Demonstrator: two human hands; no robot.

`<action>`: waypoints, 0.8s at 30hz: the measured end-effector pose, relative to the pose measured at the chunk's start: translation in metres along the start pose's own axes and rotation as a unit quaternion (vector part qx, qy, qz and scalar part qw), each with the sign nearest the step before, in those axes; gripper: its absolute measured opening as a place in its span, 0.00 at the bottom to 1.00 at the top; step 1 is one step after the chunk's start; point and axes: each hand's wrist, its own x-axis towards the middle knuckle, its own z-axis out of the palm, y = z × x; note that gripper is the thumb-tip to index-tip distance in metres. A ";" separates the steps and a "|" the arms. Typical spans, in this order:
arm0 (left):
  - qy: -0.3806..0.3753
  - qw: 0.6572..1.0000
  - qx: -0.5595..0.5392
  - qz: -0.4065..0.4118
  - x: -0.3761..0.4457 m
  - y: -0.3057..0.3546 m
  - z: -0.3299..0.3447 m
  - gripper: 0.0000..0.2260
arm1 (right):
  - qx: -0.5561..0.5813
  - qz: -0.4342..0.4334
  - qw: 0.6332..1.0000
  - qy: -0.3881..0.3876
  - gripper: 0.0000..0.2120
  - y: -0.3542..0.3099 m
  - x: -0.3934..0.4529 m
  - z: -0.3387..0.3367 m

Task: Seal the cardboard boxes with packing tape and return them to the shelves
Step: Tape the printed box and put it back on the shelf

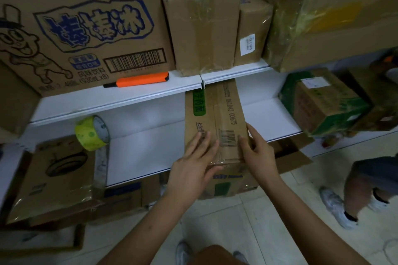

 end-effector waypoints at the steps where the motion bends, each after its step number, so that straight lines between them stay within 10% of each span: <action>1: -0.011 0.995 -0.084 -0.060 0.001 -0.003 -0.010 0.39 | 0.003 0.000 1.000 -0.007 0.14 -0.002 0.001 -0.002; 4: -0.063 0.859 -0.422 -0.282 0.014 -0.033 -0.024 0.56 | 0.051 0.046 0.996 -0.062 0.14 -0.004 0.016 -0.004; 7: -0.086 0.712 -0.619 -0.319 0.028 -0.038 -0.018 0.41 | 0.168 0.114 0.970 -0.137 0.18 -0.011 0.039 -0.002; 24: 0.124 0.725 -0.592 -0.328 -0.005 -0.089 -0.010 0.25 | 0.198 0.081 0.945 -0.246 0.24 -0.038 0.031 0.066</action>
